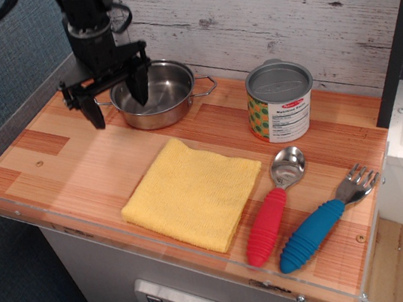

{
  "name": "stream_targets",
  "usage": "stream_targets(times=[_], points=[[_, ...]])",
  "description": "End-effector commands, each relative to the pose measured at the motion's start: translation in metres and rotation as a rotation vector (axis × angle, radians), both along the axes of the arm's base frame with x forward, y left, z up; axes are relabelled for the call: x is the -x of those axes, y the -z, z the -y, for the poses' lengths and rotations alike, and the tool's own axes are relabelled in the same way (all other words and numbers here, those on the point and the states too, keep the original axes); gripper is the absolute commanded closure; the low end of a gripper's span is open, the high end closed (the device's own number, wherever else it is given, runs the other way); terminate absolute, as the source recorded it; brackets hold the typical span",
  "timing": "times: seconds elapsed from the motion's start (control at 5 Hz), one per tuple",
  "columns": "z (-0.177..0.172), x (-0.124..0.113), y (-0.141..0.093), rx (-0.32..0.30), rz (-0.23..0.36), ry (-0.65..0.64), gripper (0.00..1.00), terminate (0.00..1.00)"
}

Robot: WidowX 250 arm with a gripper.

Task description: Place the pot on top of the orange towel

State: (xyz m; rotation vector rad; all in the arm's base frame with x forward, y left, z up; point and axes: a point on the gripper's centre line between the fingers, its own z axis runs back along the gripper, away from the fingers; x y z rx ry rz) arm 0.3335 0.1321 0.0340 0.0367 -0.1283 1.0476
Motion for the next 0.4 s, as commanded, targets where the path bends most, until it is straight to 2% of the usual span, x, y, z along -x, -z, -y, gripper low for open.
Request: stream_targets(times=[0.0, 0.2], points=[[-0.0058, -0.0128, 0.0008, -0.011, 0.026, 0.015, 0.00, 0.00], [-0.0048, -0.0165, 0.0023, -0.042, 0.031, 0.055, 0.00, 0.00]])
